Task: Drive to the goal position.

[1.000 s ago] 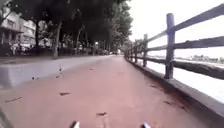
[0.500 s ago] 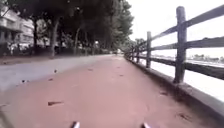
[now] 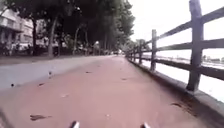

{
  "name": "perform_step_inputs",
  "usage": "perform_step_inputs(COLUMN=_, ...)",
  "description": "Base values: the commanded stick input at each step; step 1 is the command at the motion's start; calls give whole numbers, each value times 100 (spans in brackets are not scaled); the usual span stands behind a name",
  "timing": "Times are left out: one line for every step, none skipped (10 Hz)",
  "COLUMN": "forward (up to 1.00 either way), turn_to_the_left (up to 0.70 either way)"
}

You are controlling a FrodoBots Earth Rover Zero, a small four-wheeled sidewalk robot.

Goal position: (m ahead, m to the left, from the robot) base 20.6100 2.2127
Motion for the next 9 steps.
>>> perform_step_inputs(forward=70, turn_to_the_left=0)
perform_step_inputs(forward=70, turn_to_the_left=0)
perform_step_inputs(forward=70, turn_to_the_left=0)
perform_step_inputs(forward=70, turn_to_the_left=0)
perform_step_inputs(forward=70, turn_to_the_left=0)
perform_step_inputs(forward=70, turn_to_the_left=0)
perform_step_inputs(forward=70, turn_to_the_left=0)
perform_step_inputs(forward=70, turn_to_the_left=0)
perform_step_inputs(forward=70, turn_to_the_left=0)
